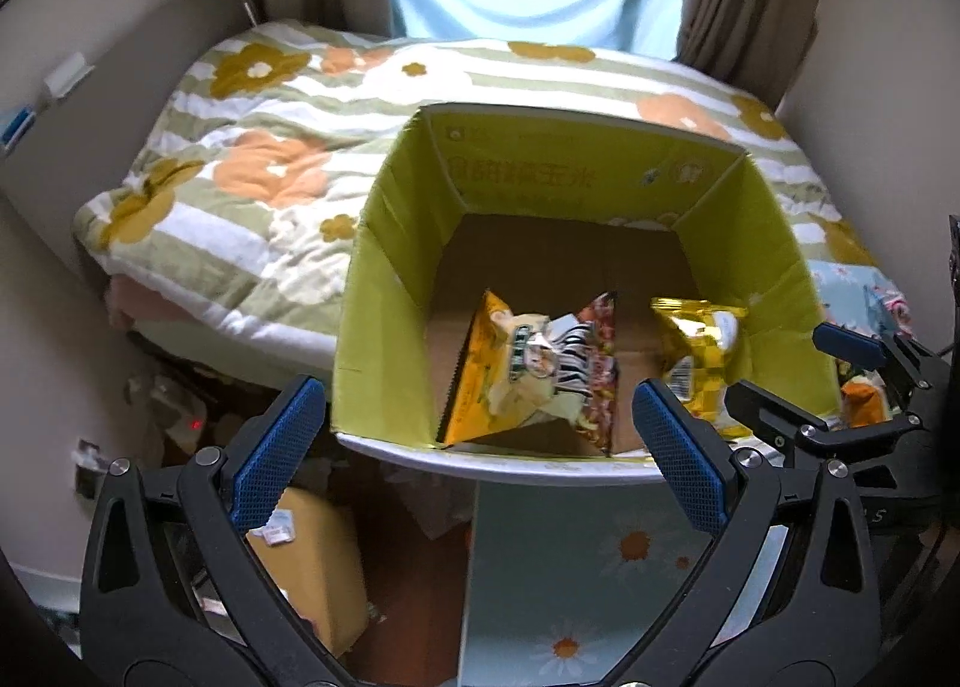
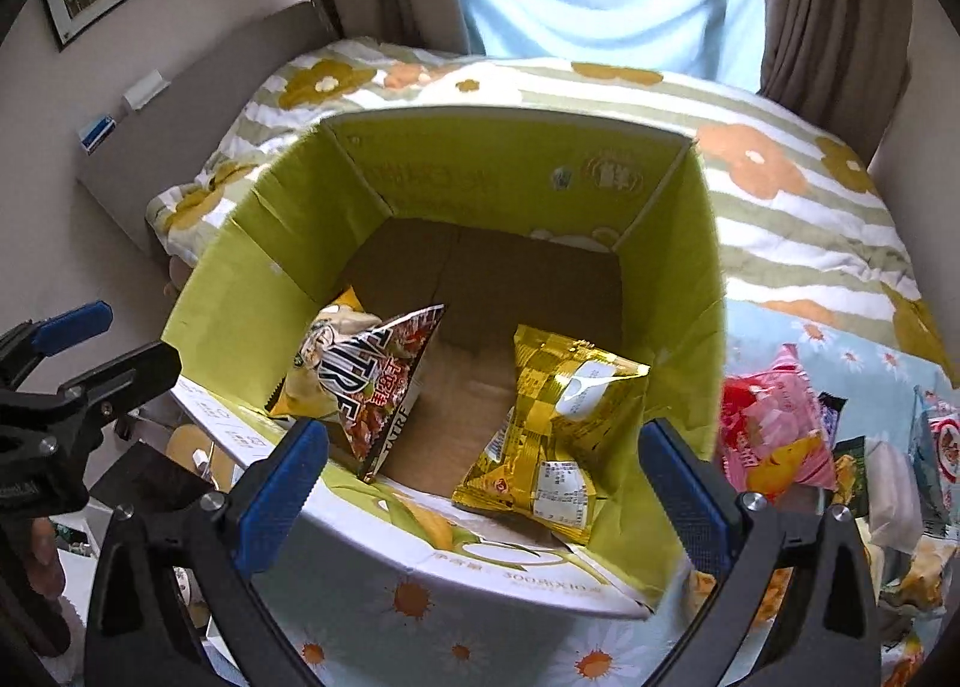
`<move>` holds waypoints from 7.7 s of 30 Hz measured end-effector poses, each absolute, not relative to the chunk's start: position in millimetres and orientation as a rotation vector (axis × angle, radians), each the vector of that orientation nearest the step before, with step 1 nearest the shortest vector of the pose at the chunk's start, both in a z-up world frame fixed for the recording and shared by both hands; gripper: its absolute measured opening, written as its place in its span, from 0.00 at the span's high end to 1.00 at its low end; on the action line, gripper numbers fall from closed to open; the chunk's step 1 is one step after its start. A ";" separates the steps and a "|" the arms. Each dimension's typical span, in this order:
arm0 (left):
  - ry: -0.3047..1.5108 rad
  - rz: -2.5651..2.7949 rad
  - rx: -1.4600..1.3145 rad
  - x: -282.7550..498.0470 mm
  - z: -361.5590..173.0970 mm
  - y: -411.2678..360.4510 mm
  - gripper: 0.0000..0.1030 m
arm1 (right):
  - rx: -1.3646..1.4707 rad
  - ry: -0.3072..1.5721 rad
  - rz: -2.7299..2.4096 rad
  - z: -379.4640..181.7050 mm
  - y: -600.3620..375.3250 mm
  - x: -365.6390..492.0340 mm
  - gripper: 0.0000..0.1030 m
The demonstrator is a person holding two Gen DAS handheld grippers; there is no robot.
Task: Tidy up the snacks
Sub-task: 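Move both tools back from the box toward the remaining snacks, then grasp the orange-and-cream bag with the left tool while the right tool grasps the grey rice-roll bag, then carry both bags over the yellow box and open both tools to drop them, then move both tools back from the box toward the remaining snacks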
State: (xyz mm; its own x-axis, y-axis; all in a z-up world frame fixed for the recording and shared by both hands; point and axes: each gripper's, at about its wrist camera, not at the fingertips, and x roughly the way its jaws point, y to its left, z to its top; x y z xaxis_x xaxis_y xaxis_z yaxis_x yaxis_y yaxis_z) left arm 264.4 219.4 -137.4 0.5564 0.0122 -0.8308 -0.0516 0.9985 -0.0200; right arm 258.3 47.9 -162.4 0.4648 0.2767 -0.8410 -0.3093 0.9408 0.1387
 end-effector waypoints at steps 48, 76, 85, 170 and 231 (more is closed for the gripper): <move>1.109 -0.260 -0.067 214.1 -188.7 -166.8 0.01 | 0.153 1.057 0.080 -146.2 -341.2 160.1 0.00; 1.339 -0.307 0.061 289.7 -292.8 -238.5 0.19 | 0.551 1.234 -0.002 -245.0 -375.4 218.7 0.17; 1.373 -0.339 0.048 294.0 -304.2 -239.4 0.28 | 0.553 1.243 -0.006 -251.7 -379.2 216.2 0.20; 1.123 -0.089 -0.181 402.5 -159.7 230.2 0.00 | 0.262 0.993 0.358 -136.0 10.4 311.8 0.38; 0.968 -0.317 -0.078 251.3 -113.7 82.4 0.00 | 0.198 0.876 0.077 -119.8 -132.2 176.2 0.00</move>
State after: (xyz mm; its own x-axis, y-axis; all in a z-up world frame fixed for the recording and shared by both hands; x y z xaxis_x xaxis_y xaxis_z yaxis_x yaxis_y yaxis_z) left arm 251.3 82.4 -113.7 0.5251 -0.2995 -0.7966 0.2303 0.9511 -0.2058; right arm 176.2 -132.2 -119.8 0.6390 0.1484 -0.7547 0.0137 0.9789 0.2041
